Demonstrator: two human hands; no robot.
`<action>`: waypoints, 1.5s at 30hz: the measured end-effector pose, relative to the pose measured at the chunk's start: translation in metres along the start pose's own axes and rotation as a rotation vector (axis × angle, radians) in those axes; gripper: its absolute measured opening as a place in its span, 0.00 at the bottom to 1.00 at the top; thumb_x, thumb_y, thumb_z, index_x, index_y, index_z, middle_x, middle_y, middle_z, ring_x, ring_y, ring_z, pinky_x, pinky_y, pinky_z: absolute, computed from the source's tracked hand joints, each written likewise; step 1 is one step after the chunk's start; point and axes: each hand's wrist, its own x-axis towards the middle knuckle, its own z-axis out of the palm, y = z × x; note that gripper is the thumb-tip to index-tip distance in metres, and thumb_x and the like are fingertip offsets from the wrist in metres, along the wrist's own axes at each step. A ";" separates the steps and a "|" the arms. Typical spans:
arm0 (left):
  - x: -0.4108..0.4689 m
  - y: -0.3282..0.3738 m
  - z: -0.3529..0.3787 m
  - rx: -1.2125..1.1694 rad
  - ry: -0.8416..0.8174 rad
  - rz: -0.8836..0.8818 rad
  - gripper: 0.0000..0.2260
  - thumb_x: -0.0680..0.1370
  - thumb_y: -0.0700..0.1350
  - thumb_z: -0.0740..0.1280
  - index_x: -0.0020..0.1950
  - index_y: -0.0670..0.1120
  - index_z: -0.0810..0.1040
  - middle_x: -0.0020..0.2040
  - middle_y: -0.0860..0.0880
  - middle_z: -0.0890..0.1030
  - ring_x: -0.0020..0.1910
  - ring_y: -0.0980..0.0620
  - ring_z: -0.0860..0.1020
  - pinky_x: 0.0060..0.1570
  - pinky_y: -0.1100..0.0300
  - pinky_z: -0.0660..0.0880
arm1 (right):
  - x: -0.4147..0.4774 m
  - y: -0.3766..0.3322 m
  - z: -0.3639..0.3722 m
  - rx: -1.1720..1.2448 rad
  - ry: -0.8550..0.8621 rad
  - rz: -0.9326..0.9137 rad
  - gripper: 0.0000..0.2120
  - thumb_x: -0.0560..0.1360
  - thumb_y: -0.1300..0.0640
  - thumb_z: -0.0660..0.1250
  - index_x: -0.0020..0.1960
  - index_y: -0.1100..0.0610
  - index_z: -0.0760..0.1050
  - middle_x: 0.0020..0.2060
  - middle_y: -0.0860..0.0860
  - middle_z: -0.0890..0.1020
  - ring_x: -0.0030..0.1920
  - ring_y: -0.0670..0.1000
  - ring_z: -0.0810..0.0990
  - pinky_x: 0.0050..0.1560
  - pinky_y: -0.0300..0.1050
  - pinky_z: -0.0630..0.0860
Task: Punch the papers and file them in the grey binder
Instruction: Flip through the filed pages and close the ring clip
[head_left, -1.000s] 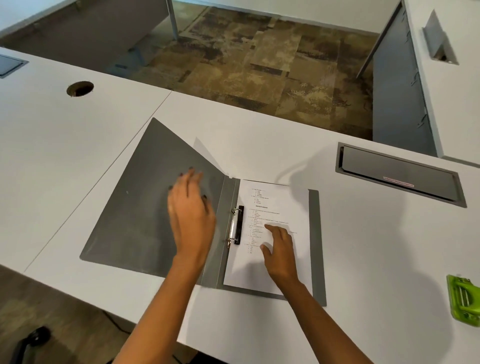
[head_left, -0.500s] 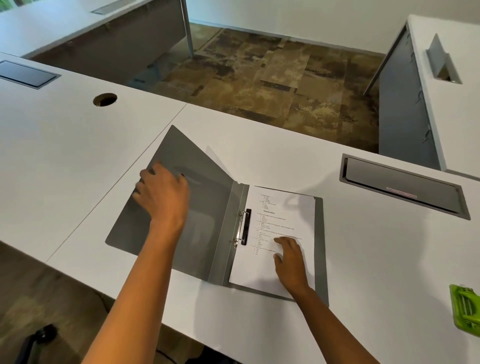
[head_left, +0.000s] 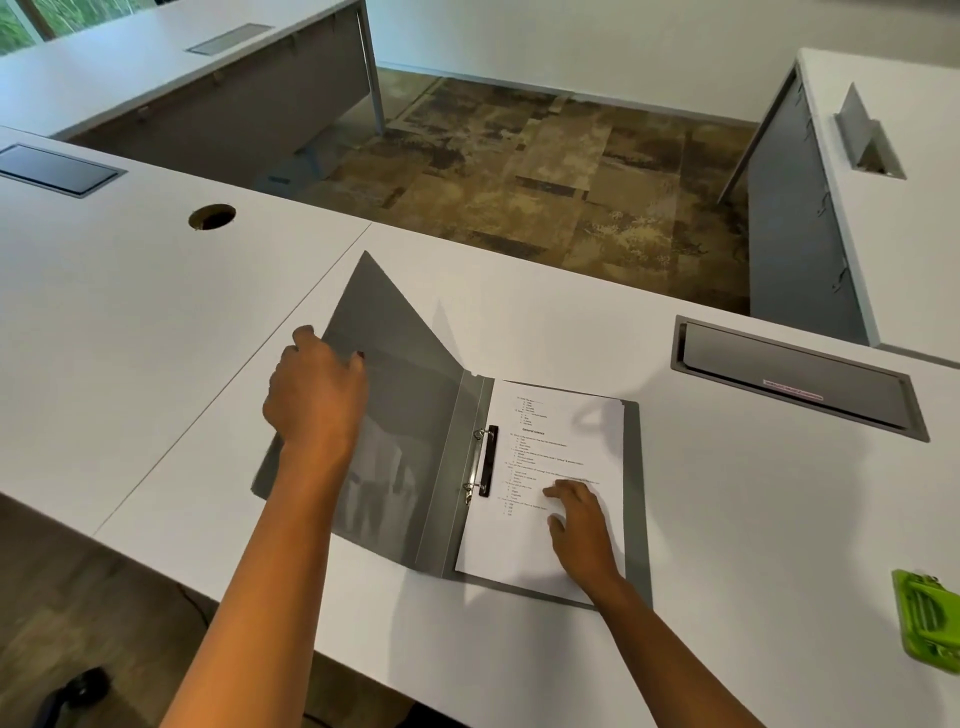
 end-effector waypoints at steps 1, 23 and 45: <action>-0.003 0.004 -0.006 -0.024 -0.029 0.018 0.23 0.78 0.50 0.63 0.70 0.43 0.67 0.63 0.41 0.76 0.61 0.38 0.74 0.55 0.47 0.71 | 0.001 0.000 0.000 0.011 -0.003 0.004 0.16 0.74 0.64 0.68 0.61 0.57 0.74 0.66 0.54 0.72 0.68 0.53 0.70 0.67 0.39 0.64; -0.086 -0.011 0.151 -0.149 -0.526 0.659 0.27 0.75 0.63 0.56 0.74 0.61 0.59 0.76 0.55 0.60 0.75 0.52 0.58 0.73 0.45 0.56 | -0.004 -0.050 -0.120 1.106 0.106 0.303 0.19 0.78 0.43 0.58 0.64 0.52 0.74 0.56 0.49 0.81 0.54 0.52 0.81 0.53 0.51 0.78; -0.122 -0.041 0.240 0.417 -0.404 0.958 0.30 0.79 0.61 0.51 0.76 0.47 0.59 0.77 0.46 0.59 0.76 0.45 0.57 0.70 0.37 0.53 | -0.022 0.037 -0.016 -0.381 0.398 0.205 0.19 0.72 0.60 0.68 0.62 0.63 0.73 0.57 0.60 0.76 0.56 0.59 0.76 0.54 0.51 0.77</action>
